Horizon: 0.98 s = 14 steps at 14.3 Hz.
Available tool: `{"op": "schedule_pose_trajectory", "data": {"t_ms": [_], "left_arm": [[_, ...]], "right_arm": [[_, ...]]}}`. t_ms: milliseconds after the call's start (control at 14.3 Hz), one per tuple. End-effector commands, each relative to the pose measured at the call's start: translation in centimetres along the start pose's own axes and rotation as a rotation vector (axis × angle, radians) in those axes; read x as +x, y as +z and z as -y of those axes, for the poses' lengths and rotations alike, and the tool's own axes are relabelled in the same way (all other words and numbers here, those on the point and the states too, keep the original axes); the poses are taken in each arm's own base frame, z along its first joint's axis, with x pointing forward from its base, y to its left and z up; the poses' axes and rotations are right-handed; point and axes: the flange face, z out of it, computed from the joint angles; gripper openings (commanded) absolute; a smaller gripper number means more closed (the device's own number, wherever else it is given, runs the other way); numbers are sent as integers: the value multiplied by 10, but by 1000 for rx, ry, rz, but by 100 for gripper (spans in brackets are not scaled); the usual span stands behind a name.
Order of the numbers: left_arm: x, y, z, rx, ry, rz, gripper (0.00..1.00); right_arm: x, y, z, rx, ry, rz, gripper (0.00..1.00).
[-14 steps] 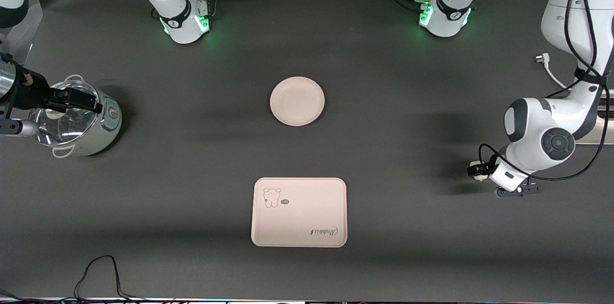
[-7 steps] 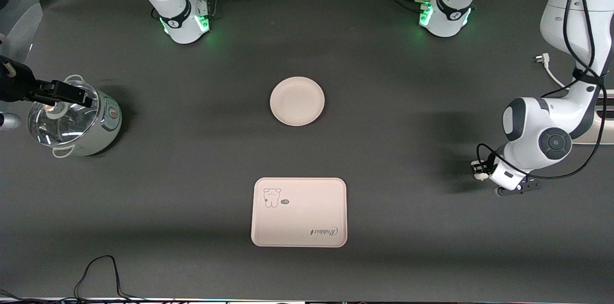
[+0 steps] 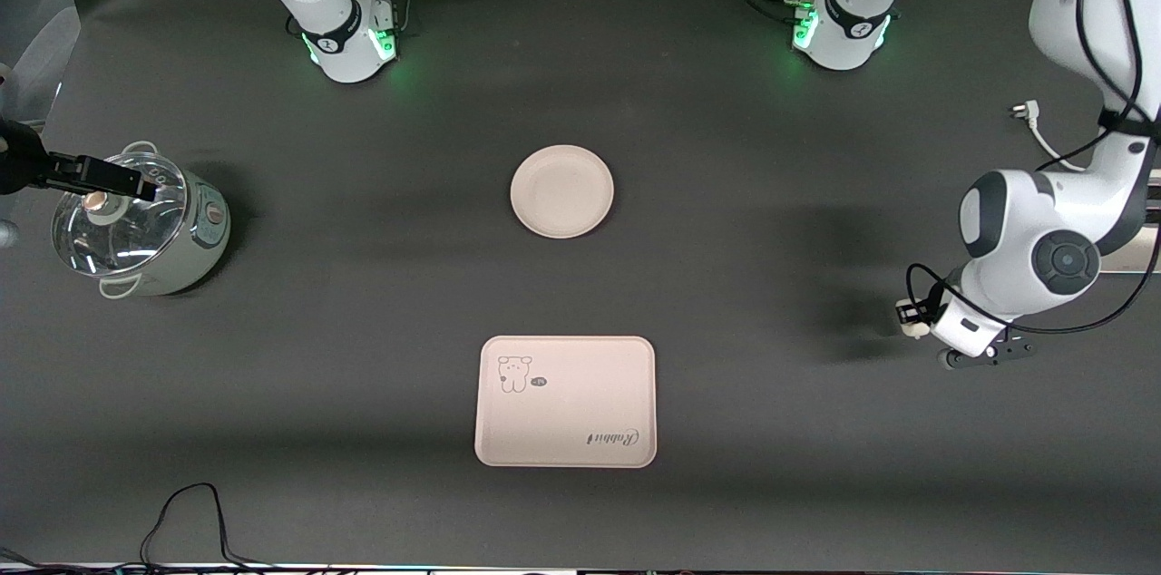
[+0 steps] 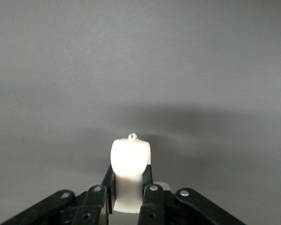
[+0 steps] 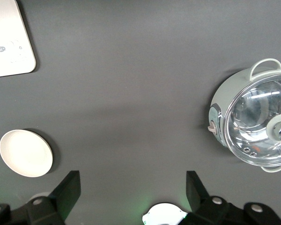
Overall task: Place bun in plate and plate on tray
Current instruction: 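Lift the bun with the left gripper and carry it over the plate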
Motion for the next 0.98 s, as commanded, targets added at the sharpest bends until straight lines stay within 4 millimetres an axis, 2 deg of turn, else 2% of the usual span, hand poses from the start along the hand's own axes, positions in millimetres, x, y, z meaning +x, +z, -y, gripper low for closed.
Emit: {"op": "schedule_pose_trajectory", "data": {"t_ms": [0,210,420,560,700,770,840,911], "left_arm": [[-34,-84,-51,-11,72,6,23],[-80,-150,-142,-137,108,69,25],[-128,-175,-216,-147,77,83,25],[-176,-187,-279,-139,56,72,27],[-218,-185,-336,-152,35,54,28],[-234,-177,-359,-165,-3,48,28],[-247,-164,-380,-168,-26,34,28],[-261,-142,-402,-148,-7,8,28]], "right_arm": [[9,6,1,-23,-10,15,100],[25,15,2,-22,5,-14,100],[29,19,5,-21,5,-9,100],[34,29,1,-18,12,16,100],[34,32,7,-16,4,28,100],[39,42,15,-20,-3,45,100],[51,59,26,-28,10,63,100],[56,67,40,-32,19,60,100]]}}
